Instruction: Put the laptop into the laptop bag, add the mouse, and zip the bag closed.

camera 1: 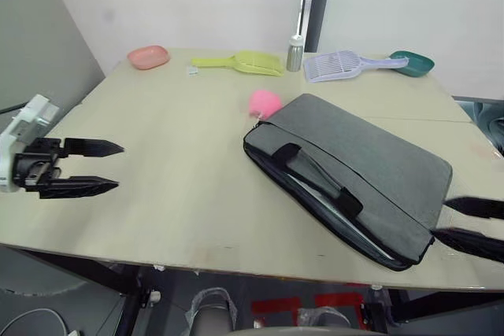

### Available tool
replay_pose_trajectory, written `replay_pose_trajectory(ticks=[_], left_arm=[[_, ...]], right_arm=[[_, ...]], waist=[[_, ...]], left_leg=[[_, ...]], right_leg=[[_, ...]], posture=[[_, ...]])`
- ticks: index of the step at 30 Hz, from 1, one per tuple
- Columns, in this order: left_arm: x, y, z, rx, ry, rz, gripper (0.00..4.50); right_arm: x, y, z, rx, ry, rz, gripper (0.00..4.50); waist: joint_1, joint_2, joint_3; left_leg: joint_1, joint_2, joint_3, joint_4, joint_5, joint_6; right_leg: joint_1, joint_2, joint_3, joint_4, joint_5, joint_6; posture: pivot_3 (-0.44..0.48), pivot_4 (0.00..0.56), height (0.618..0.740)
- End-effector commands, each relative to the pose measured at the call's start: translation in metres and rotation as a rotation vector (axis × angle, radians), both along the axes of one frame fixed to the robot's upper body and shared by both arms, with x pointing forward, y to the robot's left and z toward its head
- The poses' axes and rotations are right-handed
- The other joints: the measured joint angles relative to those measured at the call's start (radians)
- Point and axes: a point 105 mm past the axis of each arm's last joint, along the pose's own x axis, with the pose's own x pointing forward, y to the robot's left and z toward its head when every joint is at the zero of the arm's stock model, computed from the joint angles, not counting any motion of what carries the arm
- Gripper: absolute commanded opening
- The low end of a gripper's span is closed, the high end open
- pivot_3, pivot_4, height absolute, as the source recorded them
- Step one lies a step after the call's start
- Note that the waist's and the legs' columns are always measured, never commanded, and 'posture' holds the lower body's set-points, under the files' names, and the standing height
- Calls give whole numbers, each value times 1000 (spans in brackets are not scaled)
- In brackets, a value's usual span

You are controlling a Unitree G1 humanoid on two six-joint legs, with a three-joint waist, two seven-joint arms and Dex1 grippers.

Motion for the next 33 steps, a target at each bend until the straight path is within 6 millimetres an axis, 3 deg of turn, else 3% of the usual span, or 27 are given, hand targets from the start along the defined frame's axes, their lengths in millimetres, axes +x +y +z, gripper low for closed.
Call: replay_pose_trajectory(ticks=[1, 6, 12, 16, 20, 22, 26, 33], left_arm=[[-2, 2, 11, 4, -37, -41, 4500], [40, -26, -3, -48, -27, -96, 4500], [84, -60, 2, -168, -4, -119, 4500], [134, -97, -17, -193, 9, -55, 4500], [152, -132, -41, -199, 96, -87, 4500], [160, -149, -53, -184, 132, -83, 4500], [169, -182, -59, -225, 184, -82, 4500], [178, -201, -60, -269, 217, -16, 4500]], right_arm=[[-19, -21, 10, -39, -102, -106, 4492], [-30, -20, 12, -43, -147, -151, 4492], [-19, 1, 22, -26, -239, -128, 4492], [-13, 20, -3, 37, -167, -171, 4492], [-2, 10, -28, 12, -118, -320, 4492], [4, 11, -35, 29, -105, -357, 4492], [4, 23, -49, 65, -40, -350, 4492], [-8, 5, -52, 130, -17, -467, 4492]], waist=[[-1, 0, 0], [4, 2, -2], [-7, 2, -2], [6, 1, -3], [5, 0, -3], [2, 0, -3], [3, 0, -3], [4, 0, -2]], left_leg=[[0, 0, 0, 0, 0, 0], [4, -1, 0, 0, 0, 0], [10, -1, 0, 3, 1, -1], [11, -1, 0, 2, 1, -1], [8, -3, -2, 3, 1, -1], [4, -3, -4, 3, 1, -1], [1, -3, -6, 3, 2, -3], [1, -4, -7, 3, 0, 0]], right_leg=[[0, 0, 0, 0, 0, 0], [3, -2, 0, 2, 0, 1], [6, 0, 3, 8, 0, 0], [7, 0, 2, 7, 0, 0], [9, -1, 1, 4, 0, 1], [8, -1, -1, 0, 2, 3], [7, -1, -3, -1, 2, 3], [9, -2, -4, -2, 2, 3]], posture=[[0, 150, 740], [0, 150, 740], [0, 150, 740], [0, 150, 740], [0, 150, 740], [0, 150, 740], [0, 150, 740], [0, 150, 740]])
